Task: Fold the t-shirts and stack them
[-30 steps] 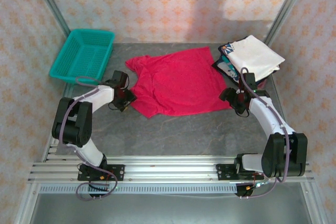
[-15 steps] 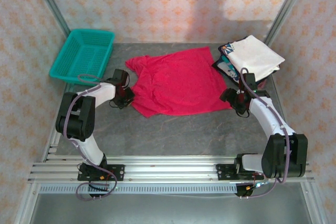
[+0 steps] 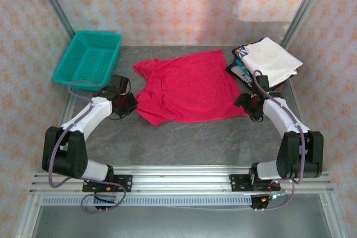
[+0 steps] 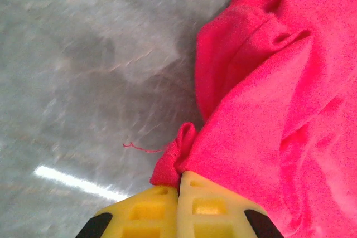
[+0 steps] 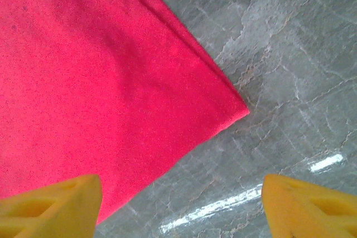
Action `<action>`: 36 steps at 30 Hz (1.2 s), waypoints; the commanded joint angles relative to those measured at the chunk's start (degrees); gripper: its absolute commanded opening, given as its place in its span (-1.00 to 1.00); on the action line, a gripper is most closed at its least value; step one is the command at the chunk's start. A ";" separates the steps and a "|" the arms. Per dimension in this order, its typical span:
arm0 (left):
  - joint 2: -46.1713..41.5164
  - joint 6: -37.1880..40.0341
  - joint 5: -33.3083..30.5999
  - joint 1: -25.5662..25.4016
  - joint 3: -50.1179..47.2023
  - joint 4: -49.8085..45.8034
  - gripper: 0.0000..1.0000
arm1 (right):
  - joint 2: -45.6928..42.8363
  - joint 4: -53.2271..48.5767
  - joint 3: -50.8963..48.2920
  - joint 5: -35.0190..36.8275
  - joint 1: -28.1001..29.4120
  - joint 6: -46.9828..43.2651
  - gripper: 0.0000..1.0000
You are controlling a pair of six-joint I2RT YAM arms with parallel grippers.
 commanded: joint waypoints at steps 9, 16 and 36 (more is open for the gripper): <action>-15.75 -9.12 -3.03 -0.40 -10.86 -11.00 -0.93 | 5.56 -1.53 1.50 5.56 -0.14 1.97 0.41; -21.27 -13.72 -3.73 -1.25 -16.25 -12.44 -0.93 | 11.25 -0.16 1.94 1.41 -0.15 3.72 0.22; -41.53 -27.62 -9.32 -1.28 -27.09 -23.63 -0.95 | 3.80 1.36 -1.87 9.71 0.02 7.15 -1.00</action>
